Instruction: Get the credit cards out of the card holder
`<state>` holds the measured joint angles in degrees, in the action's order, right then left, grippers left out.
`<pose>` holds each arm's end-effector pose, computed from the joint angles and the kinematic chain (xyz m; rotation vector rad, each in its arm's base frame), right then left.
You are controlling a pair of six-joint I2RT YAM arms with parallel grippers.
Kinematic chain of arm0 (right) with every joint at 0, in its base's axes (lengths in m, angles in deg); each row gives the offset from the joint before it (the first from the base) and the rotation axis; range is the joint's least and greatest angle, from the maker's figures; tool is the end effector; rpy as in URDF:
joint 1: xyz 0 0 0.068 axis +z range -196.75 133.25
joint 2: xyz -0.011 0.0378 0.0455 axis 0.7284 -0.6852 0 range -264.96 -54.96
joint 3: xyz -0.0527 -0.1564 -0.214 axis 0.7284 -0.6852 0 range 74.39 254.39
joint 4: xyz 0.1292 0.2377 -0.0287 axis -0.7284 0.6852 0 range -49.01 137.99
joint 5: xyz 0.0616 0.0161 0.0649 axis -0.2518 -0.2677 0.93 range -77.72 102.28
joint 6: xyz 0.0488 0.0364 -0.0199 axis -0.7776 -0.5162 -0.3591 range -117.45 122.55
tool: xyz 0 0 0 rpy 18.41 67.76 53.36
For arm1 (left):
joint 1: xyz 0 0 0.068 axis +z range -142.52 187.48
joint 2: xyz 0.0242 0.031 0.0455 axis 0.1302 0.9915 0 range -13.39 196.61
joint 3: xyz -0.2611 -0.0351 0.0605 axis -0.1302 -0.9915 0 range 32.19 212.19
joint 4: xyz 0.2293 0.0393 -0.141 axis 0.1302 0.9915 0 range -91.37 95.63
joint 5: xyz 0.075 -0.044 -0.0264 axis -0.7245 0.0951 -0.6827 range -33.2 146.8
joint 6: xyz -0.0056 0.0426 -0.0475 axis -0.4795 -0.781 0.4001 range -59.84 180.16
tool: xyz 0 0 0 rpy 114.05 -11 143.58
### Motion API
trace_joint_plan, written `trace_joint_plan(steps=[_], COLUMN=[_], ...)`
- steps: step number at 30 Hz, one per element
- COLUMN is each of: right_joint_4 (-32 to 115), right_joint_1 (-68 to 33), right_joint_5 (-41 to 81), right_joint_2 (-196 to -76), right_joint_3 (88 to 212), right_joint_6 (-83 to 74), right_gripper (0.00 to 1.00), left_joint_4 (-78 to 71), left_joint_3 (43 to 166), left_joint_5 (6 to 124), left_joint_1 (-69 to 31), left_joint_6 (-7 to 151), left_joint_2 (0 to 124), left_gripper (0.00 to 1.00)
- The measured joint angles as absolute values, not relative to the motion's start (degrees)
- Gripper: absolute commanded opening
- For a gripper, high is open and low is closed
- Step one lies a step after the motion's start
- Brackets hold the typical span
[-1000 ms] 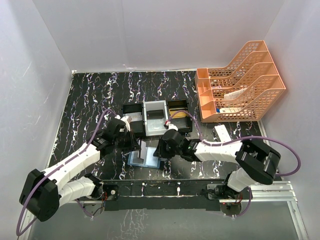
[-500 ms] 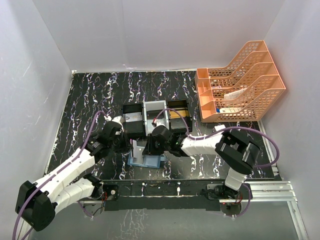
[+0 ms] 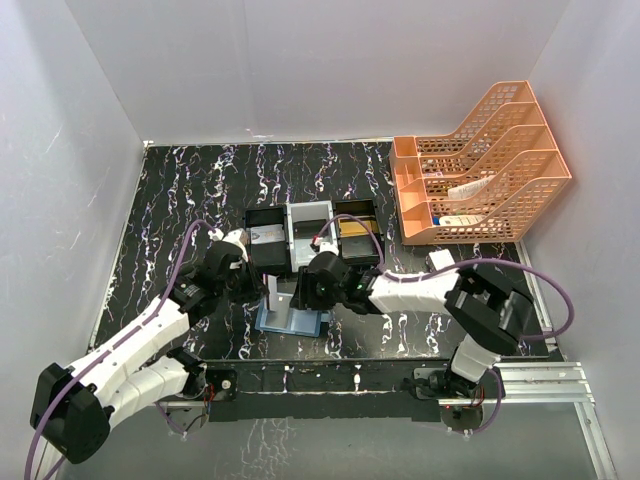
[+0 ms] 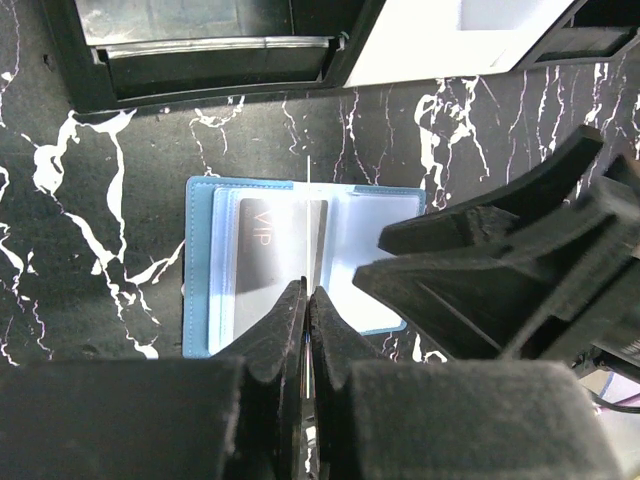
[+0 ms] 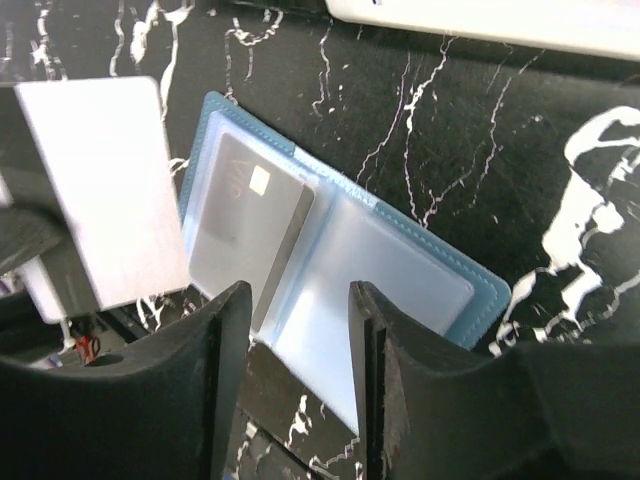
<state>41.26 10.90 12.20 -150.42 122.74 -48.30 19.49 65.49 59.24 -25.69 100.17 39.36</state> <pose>0.1857 0.2930 0.1358 -0.1526 2.5819 0.8179 0.1809 -0.1207 0.2129 -0.1184 2.3749 -0.6967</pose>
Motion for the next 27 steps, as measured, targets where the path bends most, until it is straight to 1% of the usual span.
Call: trace_joint_plan(steps=[2, 3, 8, 12, 16, 20, 21, 24, 27], right_joint_4=[40.21, 39.56, 37.24, 36.43, 35.30, 29.42, 27.25, 24.06, 23.49], right_joint_1=[10.90, 10.90, 10.88, 10.88, 10.85, 10.85, 10.85, 10.81, 10.42], right_joint_5=[11.81, 11.28, 8.03, 4.71, 1.86, 1.14, 1.05, 1.08, 1.43], right_joint_2=[-147.71, -145.94, -137.89, -134.81, -132.89, -129.04, -127.82, -125.65, -124.84], right_joint_3=[121.00, 119.77, 114.42, 112.93, 112.32, 107.49, 105.54, 102.09, 101.59], right_joint_6=[-48.14, -48.25, -48.97, -50.09, -50.00, -50.00, -50.04, -50.07, -50.07], right_gripper=[0.56, 0.59, 0.69, 0.77, 0.85, 0.93, 0.97, 0.98, 0.98], left_joint_4=[18.55, 18.18, 18.27, 18.90, 18.16, 16.30, 15.71, 11.42, 5.26], left_joint_3=[65.14, 64.90, 64.59, 64.63, 64.63, 64.63, 64.63, 63.56, 60.48], left_joint_5=[59.52, 59.72, 59.61, 59.81, 63.35, 69.64, 71.17, 76.99, 82.30], left_joint_1=[-25.69, -25.69, -25.69, -25.08, -21.86, -17.47, -16.71, -15.48, -15.09], left_joint_6=[100.11, 100.06, 99.50, 98.69, 98.71, 99.10, 99.32, 100.63, 102.84], left_joint_2=[39.10, 38.86, 38.69, 39.87, 40.55, 40.44, 40.33, 39.47, 39.30], left_gripper=[0.00, 0.00, 0.00, 0.00, 0.00, 0.00, 0.00, 0.00, 0.00])
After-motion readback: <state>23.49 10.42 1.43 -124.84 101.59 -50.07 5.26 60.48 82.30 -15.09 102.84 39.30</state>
